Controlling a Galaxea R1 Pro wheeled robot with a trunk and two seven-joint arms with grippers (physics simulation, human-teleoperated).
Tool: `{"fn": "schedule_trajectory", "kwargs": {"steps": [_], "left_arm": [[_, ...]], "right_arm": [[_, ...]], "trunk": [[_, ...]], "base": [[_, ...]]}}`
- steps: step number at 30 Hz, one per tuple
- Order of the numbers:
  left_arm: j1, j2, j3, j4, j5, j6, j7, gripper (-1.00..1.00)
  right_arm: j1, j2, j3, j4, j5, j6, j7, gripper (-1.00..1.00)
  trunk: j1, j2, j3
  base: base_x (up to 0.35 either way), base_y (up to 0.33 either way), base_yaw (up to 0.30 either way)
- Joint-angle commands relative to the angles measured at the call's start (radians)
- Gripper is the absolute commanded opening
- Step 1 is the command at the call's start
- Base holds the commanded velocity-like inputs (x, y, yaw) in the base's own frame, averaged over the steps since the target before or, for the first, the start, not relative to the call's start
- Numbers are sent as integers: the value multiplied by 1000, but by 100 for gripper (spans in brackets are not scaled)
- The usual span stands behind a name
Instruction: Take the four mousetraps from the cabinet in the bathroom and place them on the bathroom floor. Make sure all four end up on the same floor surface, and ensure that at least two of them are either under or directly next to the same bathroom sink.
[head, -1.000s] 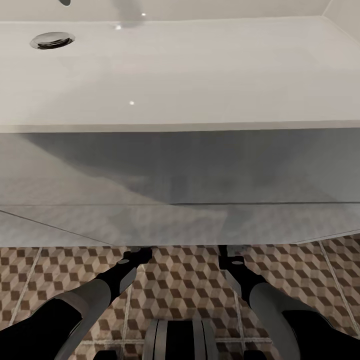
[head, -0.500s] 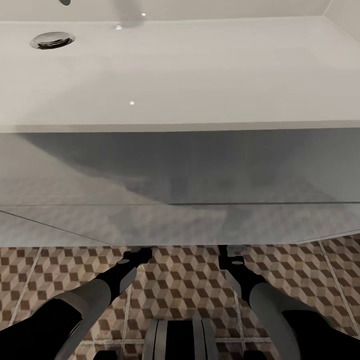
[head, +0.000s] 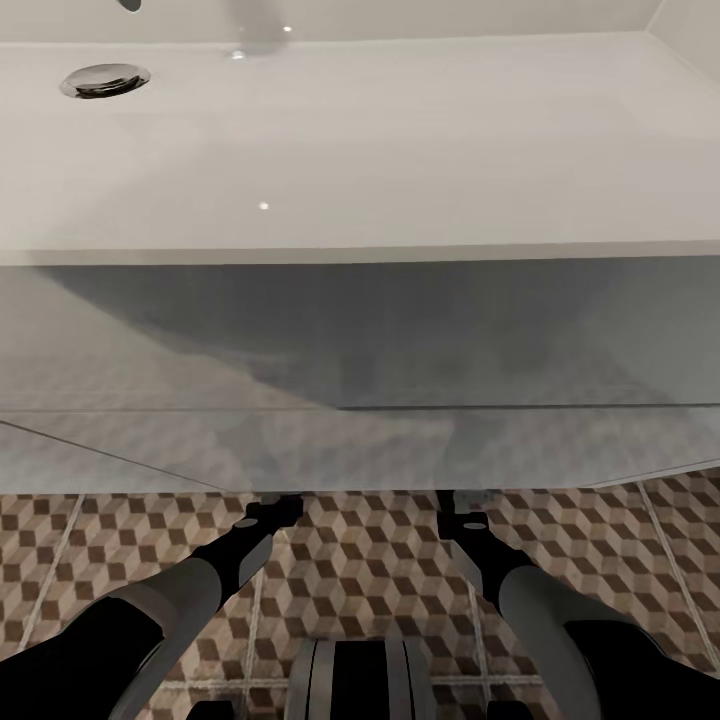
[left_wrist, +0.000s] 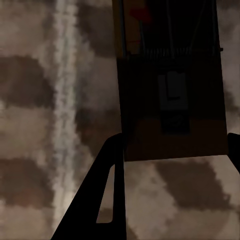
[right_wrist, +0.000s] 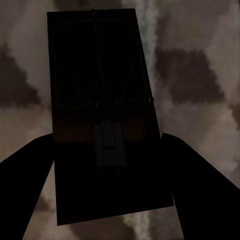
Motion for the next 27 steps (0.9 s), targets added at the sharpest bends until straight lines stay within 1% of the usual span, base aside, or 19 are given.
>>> {"fn": "schedule_trajectory", "kwargs": {"steps": [1,24,25,27], "left_arm": [[0,0,-9,0,6,-3,6,-100],[0,3,-12,7,7,-3,3,-100],[0,3,-12,7,7,-3,3,-100],[0,3,-12,7,7,-3,3,-100]], "right_arm": [[1,0,-3,3,-9,6,0,-100],[1,1,-4,3,-9,6,0,-100],[1,1,-4,3,-9,6,0,100],[1,1,-4,3,-9,6,0,100]], "trunk": [[0,0,-1],[0,0,-1],[0,0,-1],[0,0,-1]], "base": [[0,0,0],[0,0,0],[0,0,0],[0,0,0]]}}
